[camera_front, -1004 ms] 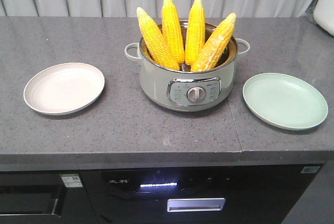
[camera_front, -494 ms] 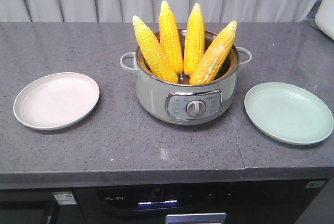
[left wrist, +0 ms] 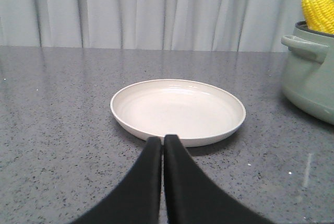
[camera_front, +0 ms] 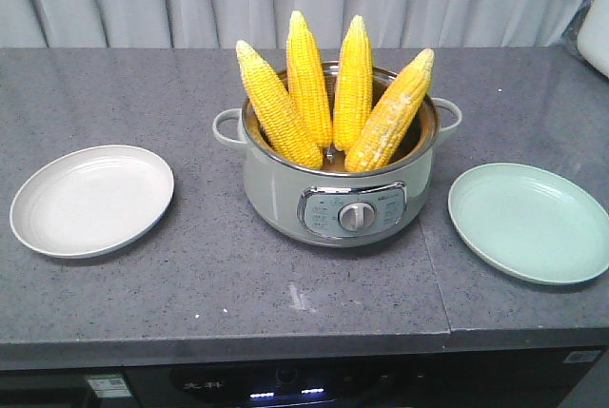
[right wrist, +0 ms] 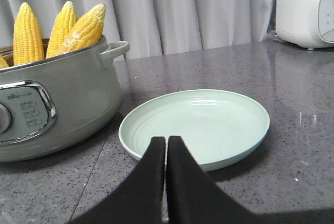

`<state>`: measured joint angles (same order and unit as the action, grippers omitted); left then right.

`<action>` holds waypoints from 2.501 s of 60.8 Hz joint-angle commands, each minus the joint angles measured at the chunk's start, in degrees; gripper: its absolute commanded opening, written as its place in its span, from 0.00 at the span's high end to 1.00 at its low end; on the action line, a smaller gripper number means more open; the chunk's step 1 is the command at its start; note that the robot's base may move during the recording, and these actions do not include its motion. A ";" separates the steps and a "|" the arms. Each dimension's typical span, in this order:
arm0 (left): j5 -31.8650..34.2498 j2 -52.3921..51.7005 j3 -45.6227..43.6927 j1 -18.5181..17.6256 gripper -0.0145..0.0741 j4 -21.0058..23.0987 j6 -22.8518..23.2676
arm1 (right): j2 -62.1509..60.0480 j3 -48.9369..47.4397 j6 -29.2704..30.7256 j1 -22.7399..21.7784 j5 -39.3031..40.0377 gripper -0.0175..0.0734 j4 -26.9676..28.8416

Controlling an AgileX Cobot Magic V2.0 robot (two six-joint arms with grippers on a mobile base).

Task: Distribute corn equally

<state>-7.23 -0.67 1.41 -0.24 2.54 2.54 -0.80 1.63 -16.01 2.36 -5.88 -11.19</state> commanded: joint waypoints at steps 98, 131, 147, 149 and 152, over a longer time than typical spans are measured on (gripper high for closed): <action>4.27 -0.73 -1.41 -0.57 0.84 0.44 0.38 | -0.17 1.02 0.14 -0.13 4.17 0.81 -0.55; 4.27 -0.73 -1.41 -0.57 0.84 0.44 0.38 | -0.17 1.02 0.14 -0.13 4.17 0.81 -0.55; 4.27 -0.73 -1.41 -0.57 0.84 0.44 0.38 | -0.17 1.02 0.14 -0.13 4.17 0.81 -0.55; 4.27 -0.73 -1.41 -0.57 0.84 0.44 0.38 | -0.17 1.02 0.14 -0.13 4.17 0.81 -0.55; 4.27 -0.73 -1.41 -0.57 0.84 0.44 0.38 | -0.17 1.02 0.14 -0.13 4.17 0.81 -0.55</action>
<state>-7.23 -0.67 1.41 -0.24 2.54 2.54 -0.80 1.63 -16.01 2.36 -5.88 -11.19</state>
